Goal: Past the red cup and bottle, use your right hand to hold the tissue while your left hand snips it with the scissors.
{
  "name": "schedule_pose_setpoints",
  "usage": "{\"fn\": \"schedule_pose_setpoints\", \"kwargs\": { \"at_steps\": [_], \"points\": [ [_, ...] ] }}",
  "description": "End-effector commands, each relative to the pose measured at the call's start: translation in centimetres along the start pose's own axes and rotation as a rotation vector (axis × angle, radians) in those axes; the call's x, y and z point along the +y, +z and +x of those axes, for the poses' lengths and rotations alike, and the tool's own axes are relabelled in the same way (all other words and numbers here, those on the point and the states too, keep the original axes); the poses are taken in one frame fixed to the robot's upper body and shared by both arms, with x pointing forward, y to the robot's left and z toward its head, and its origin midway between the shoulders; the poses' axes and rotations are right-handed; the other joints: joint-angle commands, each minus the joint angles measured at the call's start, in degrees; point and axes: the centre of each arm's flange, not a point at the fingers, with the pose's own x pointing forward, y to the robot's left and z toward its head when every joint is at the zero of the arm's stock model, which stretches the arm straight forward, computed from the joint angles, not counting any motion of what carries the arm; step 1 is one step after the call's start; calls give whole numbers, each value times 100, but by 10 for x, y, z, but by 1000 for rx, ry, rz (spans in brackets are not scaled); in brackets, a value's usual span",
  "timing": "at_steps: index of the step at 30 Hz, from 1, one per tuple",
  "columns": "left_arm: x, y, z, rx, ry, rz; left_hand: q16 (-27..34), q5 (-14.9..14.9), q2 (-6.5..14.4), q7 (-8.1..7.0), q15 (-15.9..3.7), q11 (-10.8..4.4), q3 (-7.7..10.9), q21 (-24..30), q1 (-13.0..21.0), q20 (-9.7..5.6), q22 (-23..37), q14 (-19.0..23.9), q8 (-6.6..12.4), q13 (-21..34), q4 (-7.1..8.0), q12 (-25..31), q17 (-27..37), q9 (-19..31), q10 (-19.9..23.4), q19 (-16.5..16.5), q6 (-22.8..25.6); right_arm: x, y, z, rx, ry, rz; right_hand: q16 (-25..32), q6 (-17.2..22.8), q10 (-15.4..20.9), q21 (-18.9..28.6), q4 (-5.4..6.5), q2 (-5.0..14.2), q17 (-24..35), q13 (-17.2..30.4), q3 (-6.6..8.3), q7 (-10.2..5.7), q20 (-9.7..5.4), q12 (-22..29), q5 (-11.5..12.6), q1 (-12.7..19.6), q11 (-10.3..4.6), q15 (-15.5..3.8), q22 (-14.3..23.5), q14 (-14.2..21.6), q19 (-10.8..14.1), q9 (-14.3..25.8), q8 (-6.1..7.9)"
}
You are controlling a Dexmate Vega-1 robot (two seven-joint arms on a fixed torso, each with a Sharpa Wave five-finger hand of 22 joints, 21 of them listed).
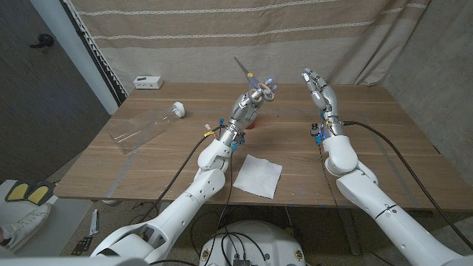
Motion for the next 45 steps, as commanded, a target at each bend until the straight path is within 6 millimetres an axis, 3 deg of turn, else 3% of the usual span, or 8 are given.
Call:
{"fn": "schedule_pose_setpoints", "kwargs": {
  "at_steps": [1, 7, 13, 21, 35, 41, 45],
  "points": [
    [4, 4, 4, -28, 1, -8, -33, -47, 921, -806, -1010, 11, 638, 105, 1186, -398, -38, -107, 38, -17, -701, 3, 8, 27, -140, -44, -716, -1, 5, 8, -29, 18, 15, 39, 32, 63, 30, -36, 49, -4, 2, -25, -13, -4, 13, 22, 6, -5, -797, 9, 46, 66, 4, -28],
    [9, 3, 7, -46, -11, 6, -81, 4, 616, -820, -967, 19, 525, -1, 633, -322, -173, -502, -96, -100, -508, -25, -75, 20, -589, -143, -1189, -2, 6, 12, -32, 22, 11, 41, 35, 67, 30, -40, 51, -8, 2, -24, -20, 3, 12, 23, 8, -5, -808, 9, 51, 71, 4, -29],
    [11, 2, 9, -61, -6, 28, -55, 28, 621, -820, -942, 18, 494, -49, 437, -285, -177, -567, -80, -97, -439, 2, -80, 23, -655, -160, -1256, -3, 8, 15, -34, 19, -5, 39, 36, 69, 27, -43, 53, -11, 2, -22, -22, 10, 11, 24, 10, -6, -808, 8, 44, 70, 4, -32],
    [14, -1, 7, -69, 42, 41, 18, 96, 669, -819, -949, 16, 402, -97, -37, -299, -167, -543, -24, -65, -229, 72, -68, 27, -623, -99, -1222, -2, 9, 20, -38, 25, -19, 39, 37, 70, 23, -48, 55, -14, 1, -20, -23, 14, 8, 25, 13, -7, -810, 7, 42, 65, 3, -35],
    [16, -4, 7, -83, 69, 22, 96, 140, 684, -807, -963, 14, 415, -121, -226, -345, -154, -383, 75, -53, -223, 140, -69, 13, -407, 2, -904, 3, 9, 27, -42, 46, -25, 38, 53, 71, 19, -59, 56, -21, 1, -17, -26, 24, 4, 28, 19, -8, -797, 7, 34, 65, 3, -34],
    [18, -5, 7, -94, 85, 22, 95, 182, 283, -799, -965, 13, 306, -186, -446, -378, -158, -314, 100, -88, -338, 127, -108, -21, -251, 58, -662, 5, 12, 27, -48, 49, -38, 37, 60, 72, 18, -63, 56, -24, 1, -16, -42, 23, 2, 30, 22, -8, -798, 6, 28, 67, 3, -34],
    [19, -4, 7, -110, 90, 23, 94, 212, 160, -798, -957, 15, 240, -215, -519, -369, -160, -301, 99, -92, -368, 120, -117, -28, -233, 60, -607, 6, 13, 28, -48, 56, -43, 39, 63, 72, 15, -65, 57, -25, 0, -15, -36, 30, 0, 31, 22, -8, -801, 6, 29, 64, 3, -35]
  ]
}}
